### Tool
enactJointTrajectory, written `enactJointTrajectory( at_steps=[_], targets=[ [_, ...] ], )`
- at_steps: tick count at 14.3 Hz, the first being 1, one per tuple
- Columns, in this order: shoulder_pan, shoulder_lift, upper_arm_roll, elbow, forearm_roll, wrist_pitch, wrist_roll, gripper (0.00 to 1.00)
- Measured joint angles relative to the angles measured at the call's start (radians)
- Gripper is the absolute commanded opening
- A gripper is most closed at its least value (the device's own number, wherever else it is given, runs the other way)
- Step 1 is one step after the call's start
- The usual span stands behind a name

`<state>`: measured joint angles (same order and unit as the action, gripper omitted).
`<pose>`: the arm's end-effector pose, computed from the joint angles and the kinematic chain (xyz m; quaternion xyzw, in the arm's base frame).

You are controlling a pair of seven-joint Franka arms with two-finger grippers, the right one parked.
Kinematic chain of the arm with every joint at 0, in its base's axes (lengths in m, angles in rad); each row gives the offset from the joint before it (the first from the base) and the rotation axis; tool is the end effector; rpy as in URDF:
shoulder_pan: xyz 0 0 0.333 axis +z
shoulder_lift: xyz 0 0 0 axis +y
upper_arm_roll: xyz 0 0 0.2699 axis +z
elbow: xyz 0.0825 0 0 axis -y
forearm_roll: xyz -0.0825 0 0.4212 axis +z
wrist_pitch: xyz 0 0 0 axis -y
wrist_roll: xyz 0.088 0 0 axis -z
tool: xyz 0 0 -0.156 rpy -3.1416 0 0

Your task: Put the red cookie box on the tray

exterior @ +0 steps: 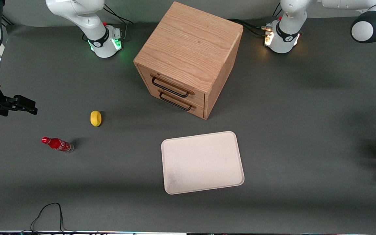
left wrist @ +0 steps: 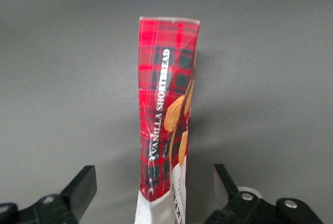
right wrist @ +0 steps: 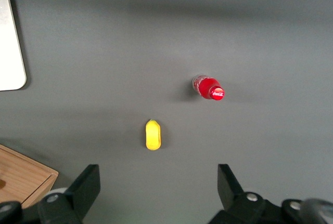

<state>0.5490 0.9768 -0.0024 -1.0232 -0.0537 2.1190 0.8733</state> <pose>0.6797 0.4087 0.1711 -0.9867 0.1493 -0.0612 0.0200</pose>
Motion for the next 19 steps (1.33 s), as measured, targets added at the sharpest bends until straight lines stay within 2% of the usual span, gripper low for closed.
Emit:
enactJointTrajectory(
  at_steps=[1,2,19],
  targets=[
    [0.003,0.004,0.0,0.0,-0.001,0.0,0.0,0.59],
    [0.004,0.008,-0.001,0.0,-0.001,0.0,0.0,0.01],
    [0.005,0.019,-0.004,0.006,-0.022,-0.021,0.0,0.0]
  ],
)
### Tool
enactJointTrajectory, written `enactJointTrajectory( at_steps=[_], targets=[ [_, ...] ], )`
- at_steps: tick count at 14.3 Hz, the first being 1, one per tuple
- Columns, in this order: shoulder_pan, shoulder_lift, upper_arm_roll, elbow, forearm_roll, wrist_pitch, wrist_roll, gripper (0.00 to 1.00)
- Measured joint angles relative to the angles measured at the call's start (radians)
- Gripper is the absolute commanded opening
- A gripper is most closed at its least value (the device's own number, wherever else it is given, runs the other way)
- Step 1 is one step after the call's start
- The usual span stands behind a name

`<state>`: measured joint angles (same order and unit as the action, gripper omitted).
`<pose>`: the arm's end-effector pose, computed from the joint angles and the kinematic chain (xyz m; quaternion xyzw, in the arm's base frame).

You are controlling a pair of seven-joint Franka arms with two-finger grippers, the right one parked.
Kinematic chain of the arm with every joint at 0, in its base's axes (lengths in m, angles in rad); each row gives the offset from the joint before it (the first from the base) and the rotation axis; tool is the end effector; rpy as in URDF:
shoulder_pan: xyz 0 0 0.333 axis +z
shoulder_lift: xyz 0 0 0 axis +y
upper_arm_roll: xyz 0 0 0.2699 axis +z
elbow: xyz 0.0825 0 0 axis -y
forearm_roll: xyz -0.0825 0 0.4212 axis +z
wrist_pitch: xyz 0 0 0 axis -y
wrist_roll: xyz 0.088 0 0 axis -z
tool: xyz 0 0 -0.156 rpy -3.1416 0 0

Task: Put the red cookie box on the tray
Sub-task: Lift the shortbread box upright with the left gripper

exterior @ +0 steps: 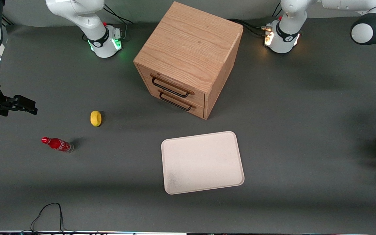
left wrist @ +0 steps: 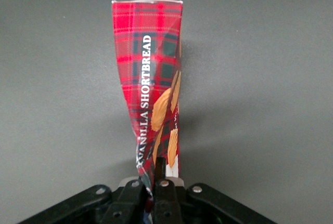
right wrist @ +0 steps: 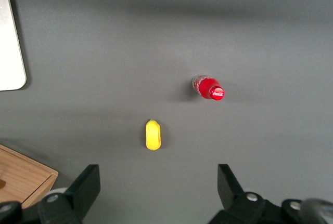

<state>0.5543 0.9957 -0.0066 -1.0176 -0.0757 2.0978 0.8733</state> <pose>0.6758 0.4058 0.1570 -0.9882 0.1428 -0.0556 0.0001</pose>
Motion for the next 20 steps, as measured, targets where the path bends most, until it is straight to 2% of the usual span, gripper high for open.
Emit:
enactJointTrajectory(
  at_steps=[4,10,13,16,20],
  targets=[
    [0.0,-0.035,0.001,0.038,0.005,-0.13,0.002,0.0],
    [-0.009,-0.275,-0.001,0.039,0.017,-0.429,0.007,0.0],
    [-0.031,-0.444,-0.003,-0.049,0.019,-0.509,0.001,0.0],
    [-0.053,-0.619,-0.003,-0.2,0.021,-0.545,-0.038,0.0],
    [-0.116,-0.695,-0.007,-0.298,0.021,-0.575,-0.186,0.0]
  ],
)
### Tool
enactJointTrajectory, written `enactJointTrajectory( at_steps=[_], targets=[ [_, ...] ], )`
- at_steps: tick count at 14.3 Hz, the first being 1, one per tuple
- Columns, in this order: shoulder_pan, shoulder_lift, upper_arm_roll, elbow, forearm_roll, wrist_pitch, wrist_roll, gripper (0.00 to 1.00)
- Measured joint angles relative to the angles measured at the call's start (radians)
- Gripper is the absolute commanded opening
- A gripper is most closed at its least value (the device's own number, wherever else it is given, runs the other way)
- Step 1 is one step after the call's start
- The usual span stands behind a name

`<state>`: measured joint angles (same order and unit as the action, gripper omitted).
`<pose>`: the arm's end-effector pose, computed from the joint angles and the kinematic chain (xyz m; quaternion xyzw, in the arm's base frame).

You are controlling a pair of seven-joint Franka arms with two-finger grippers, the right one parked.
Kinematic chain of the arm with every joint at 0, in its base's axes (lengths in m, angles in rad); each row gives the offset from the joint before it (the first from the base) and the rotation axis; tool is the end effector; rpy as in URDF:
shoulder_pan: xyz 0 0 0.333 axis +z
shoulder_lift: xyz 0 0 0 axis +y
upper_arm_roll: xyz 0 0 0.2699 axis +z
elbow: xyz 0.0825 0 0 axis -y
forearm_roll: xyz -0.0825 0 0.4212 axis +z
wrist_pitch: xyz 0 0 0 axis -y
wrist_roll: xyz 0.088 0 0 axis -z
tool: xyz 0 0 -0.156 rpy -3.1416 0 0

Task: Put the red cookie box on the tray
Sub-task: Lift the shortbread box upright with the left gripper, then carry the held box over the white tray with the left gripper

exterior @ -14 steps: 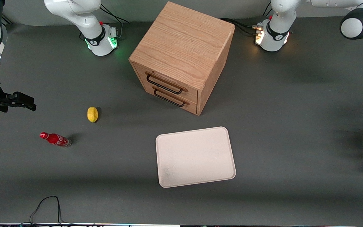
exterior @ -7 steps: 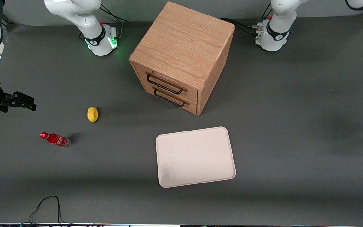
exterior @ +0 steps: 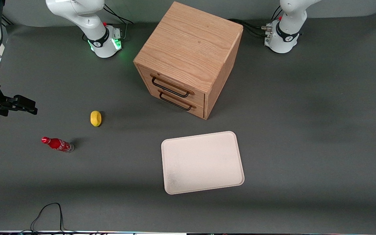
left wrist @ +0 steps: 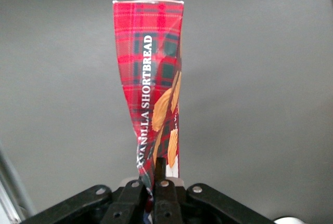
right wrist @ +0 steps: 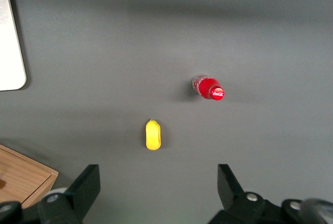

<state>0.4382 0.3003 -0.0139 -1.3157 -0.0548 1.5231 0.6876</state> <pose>0.6013 0.2631 0.4666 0.9899 -0.1309 -0.0239 0.0495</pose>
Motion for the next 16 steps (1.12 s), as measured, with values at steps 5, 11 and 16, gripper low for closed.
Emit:
enactJointTrajectory(
  at_steps=[5,11,16],
  targets=[
    [-0.314,0.01,-0.014,-0.022,-0.001,0.012,-0.472,0.0],
    [-0.647,0.19,-0.019,-0.011,0.0,0.288,-0.955,0.0],
    [-0.794,0.402,-0.017,0.099,0.024,0.463,-1.237,0.0]
  ],
)
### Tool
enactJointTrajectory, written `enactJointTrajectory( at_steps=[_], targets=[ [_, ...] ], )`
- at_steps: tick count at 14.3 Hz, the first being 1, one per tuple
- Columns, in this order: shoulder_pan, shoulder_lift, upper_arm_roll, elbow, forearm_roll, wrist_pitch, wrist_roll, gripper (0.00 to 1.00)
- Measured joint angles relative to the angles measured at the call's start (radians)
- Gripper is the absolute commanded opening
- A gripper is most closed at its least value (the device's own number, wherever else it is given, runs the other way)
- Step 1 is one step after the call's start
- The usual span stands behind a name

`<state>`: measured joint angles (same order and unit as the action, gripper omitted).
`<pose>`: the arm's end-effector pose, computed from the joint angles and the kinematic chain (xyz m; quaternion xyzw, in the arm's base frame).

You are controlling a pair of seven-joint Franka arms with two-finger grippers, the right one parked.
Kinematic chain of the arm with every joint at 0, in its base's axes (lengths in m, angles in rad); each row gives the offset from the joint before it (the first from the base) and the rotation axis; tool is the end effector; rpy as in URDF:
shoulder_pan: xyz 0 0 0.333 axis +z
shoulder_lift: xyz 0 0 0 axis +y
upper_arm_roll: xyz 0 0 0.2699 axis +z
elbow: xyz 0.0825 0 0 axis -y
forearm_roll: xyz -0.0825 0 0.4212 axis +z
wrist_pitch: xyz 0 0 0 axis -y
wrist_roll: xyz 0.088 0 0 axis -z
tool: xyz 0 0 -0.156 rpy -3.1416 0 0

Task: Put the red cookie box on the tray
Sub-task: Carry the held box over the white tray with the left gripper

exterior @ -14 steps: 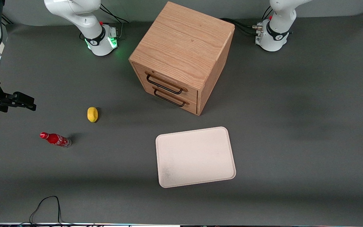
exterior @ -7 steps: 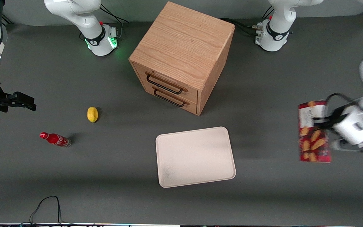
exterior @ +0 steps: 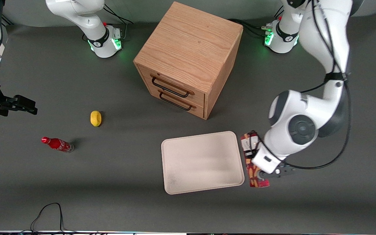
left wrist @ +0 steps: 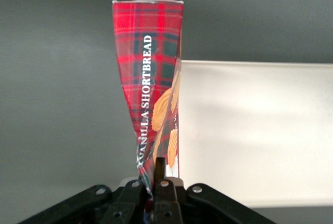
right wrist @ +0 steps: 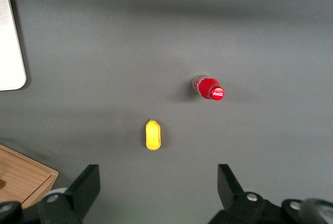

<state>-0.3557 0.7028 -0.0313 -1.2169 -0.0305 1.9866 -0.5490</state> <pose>0.7039 -0.2857 0.2697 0.9950 0.0905 0.0191 0.0367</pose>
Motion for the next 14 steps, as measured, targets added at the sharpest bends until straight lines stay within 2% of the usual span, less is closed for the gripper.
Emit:
enactJointTrajectory(
  at_steps=[2,6,11,14],
  targets=[
    [-0.036,0.047,0.0,0.013,0.053,0.048,-0.104,0.0],
    [-0.08,0.083,0.0,0.012,0.124,0.071,-0.155,0.0],
    [-0.081,0.087,0.004,-0.03,0.136,0.139,-0.156,0.0],
    [-0.081,0.088,0.004,-0.103,0.136,0.244,-0.159,0.0]
  ],
)
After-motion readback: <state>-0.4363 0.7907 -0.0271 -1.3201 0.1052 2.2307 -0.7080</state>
